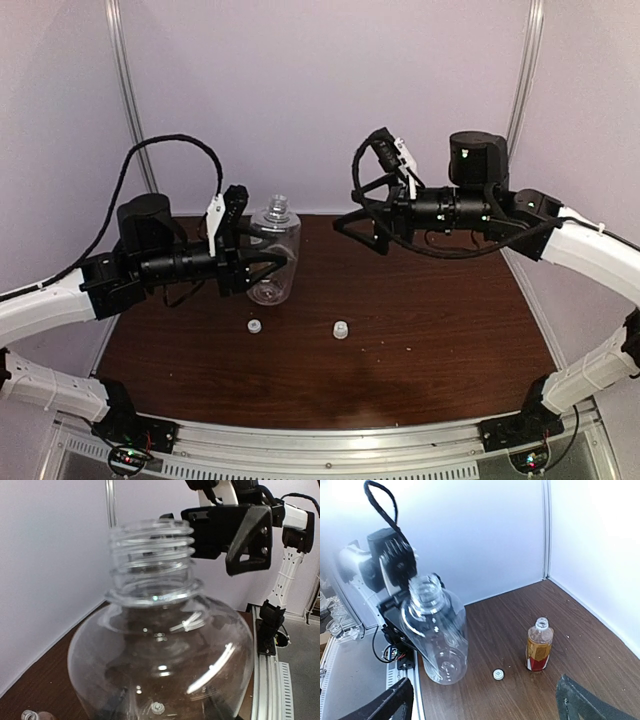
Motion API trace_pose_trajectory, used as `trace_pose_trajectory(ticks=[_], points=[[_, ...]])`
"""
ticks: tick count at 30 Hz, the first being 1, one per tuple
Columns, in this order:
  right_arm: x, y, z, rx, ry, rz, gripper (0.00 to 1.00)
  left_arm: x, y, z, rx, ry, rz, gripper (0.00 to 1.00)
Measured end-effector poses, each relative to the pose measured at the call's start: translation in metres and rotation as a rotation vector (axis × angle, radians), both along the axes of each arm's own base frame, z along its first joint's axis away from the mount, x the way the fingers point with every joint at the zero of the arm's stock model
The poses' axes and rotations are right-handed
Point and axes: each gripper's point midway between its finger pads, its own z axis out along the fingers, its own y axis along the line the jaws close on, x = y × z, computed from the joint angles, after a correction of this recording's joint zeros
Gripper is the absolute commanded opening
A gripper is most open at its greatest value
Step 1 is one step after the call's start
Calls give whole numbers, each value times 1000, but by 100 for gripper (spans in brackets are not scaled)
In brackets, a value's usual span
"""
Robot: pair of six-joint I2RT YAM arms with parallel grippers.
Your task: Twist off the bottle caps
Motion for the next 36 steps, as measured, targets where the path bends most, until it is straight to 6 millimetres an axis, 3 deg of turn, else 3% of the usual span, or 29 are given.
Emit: trace_pose_trajectory(ticks=[5, 10, 21, 36], points=[[-13, 6, 37, 50, -19, 68, 98, -13, -17, -14, 11, 47, -129, 32], [-21, 20, 51, 60, -3, 120, 93, -21, -27, -21, 9, 78, -207, 32], [-26, 43, 22, -34, 77, 169, 75, -23, -41, -27, 15, 110, -266, 32], [-32, 54, -3, -117, 105, 211, 50, -22, -48, -35, 29, 130, -282, 32]])
